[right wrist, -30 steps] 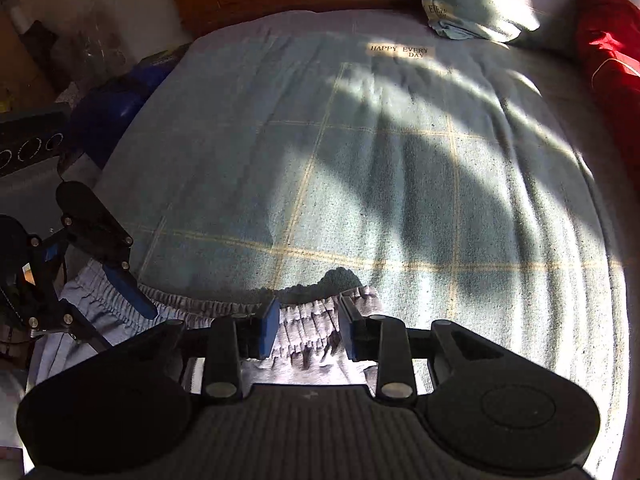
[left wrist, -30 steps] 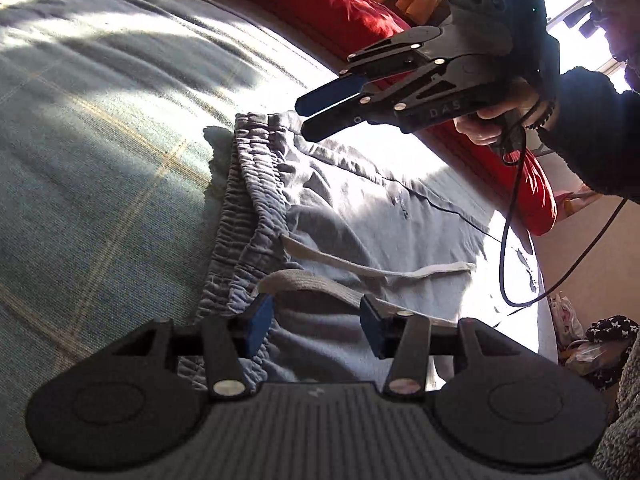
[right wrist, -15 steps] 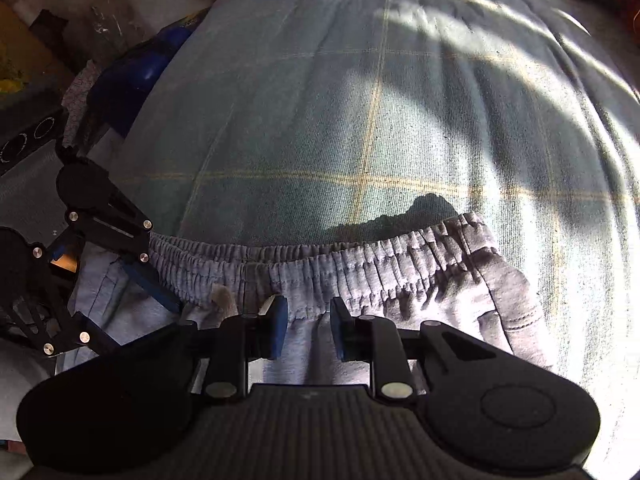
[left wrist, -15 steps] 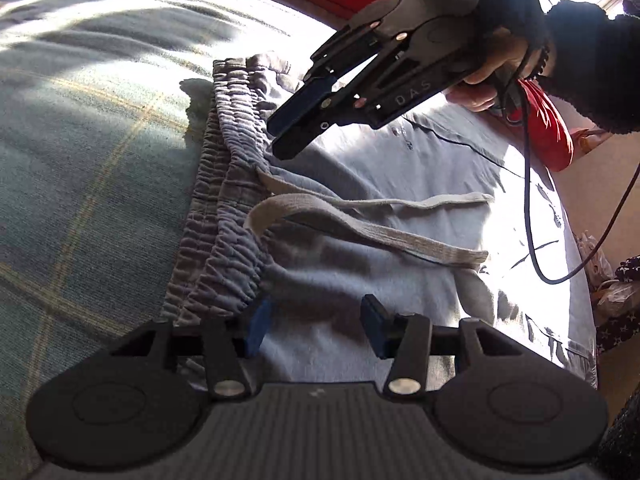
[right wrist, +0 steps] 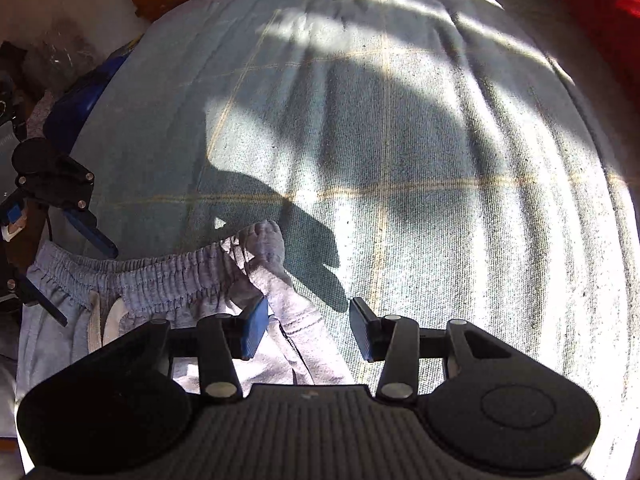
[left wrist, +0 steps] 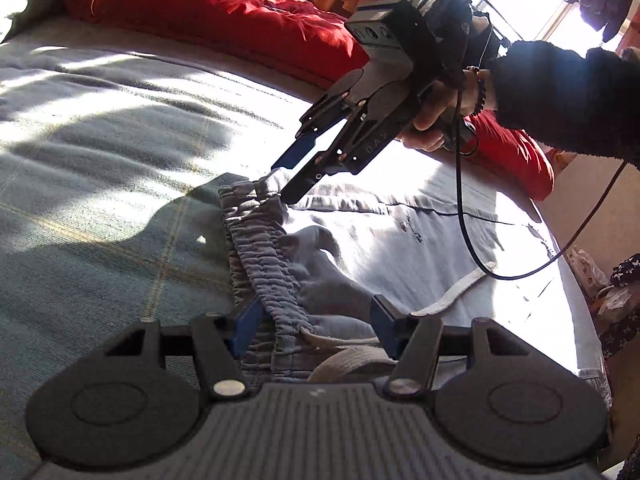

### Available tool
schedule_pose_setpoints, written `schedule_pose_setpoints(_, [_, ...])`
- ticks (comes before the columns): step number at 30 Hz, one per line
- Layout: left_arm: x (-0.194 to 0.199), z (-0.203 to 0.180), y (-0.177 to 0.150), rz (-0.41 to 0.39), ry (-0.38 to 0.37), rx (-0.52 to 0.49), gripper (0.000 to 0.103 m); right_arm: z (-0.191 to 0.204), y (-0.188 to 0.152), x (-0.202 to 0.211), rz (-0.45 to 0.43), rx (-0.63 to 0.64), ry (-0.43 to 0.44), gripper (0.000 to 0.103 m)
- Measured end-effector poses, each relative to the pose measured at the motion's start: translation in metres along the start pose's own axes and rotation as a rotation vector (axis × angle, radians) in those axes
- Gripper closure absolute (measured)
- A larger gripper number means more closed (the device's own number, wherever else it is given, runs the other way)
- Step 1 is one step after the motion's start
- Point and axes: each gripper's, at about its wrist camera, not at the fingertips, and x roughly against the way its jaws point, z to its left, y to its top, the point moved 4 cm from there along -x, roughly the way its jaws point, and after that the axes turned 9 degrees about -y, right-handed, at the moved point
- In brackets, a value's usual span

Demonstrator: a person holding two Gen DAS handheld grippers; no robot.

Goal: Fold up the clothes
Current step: 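Lift the gripped waistband with both grippers, bringing them face to face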

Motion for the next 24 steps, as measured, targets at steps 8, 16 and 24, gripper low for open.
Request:
schedule_pose_setpoints(8, [-0.014,0.024,0.035,0.000,0.029,-0.105,0.043,0.031,0.004,0.001,0.039,0.168,-0.019,0.085])
schedule_pose_setpoints(16, [-0.030,0.016,0.051,0.067,0.055,-0.308,0.033,0.101,-0.015,0.044,-0.052,0.450,-0.196,0.089])
schedule_pose_setpoints(24, [-0.058,-0.023,0.056,0.201,-0.008,-0.670,0.029,0.141,-0.034,0.066,-0.076,0.585,-0.200,0.090])
